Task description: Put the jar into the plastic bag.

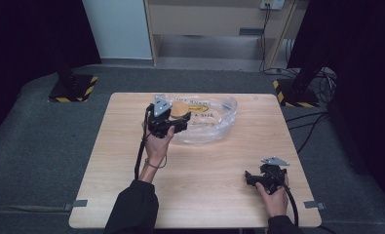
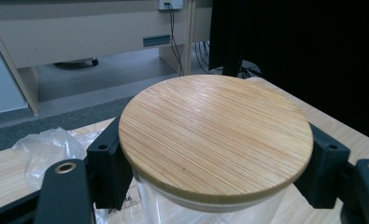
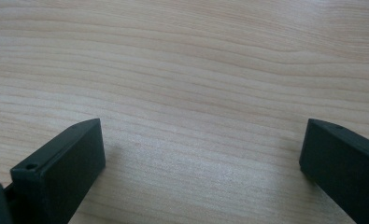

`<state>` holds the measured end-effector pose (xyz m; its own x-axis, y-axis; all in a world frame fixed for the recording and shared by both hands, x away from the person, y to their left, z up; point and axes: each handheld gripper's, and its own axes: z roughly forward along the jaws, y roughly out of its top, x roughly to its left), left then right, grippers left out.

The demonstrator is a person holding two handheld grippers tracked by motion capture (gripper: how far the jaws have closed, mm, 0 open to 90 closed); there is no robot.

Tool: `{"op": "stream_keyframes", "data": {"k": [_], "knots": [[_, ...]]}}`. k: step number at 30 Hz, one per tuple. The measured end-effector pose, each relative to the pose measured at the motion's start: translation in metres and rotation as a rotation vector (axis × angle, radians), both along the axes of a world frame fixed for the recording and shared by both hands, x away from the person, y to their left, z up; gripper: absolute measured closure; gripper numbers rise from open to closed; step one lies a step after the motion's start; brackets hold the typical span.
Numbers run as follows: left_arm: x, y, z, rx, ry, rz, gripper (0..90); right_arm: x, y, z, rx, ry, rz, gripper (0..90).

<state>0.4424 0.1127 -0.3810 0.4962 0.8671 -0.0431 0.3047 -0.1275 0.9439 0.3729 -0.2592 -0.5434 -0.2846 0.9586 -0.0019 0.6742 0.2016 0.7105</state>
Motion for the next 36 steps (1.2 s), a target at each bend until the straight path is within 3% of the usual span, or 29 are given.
{"op": "stream_keyframes", "data": {"k": [14,19,23,30,34,36], "knots": [[0.038,-0.005,-0.011,-0.053,-0.005,0.112,25.4,0.0,0.0,0.0,-0.001,0.0,0.0,0.5],[0.049,-0.007,-0.022,-0.039,0.013,0.144,25.4,0.0,0.0,0.0,0.0,0.0,-0.001,0.5],[0.057,-0.007,-0.027,-0.054,0.011,0.159,25.4,0.0,0.0,0.0,0.0,0.0,-0.001,0.5],[0.074,-0.012,-0.026,-0.04,0.015,0.178,25.4,0.0,0.0,0.0,0.0,0.0,0.0,0.5],[0.082,-0.018,-0.025,-0.011,0.01,0.187,25.4,0.0,0.0,0.0,0.0,0.0,0.0,0.5],[0.085,-0.02,-0.026,-0.019,0.006,0.184,25.4,0.0,0.0,0.0,0.0,0.0,0.0,0.5]]}}
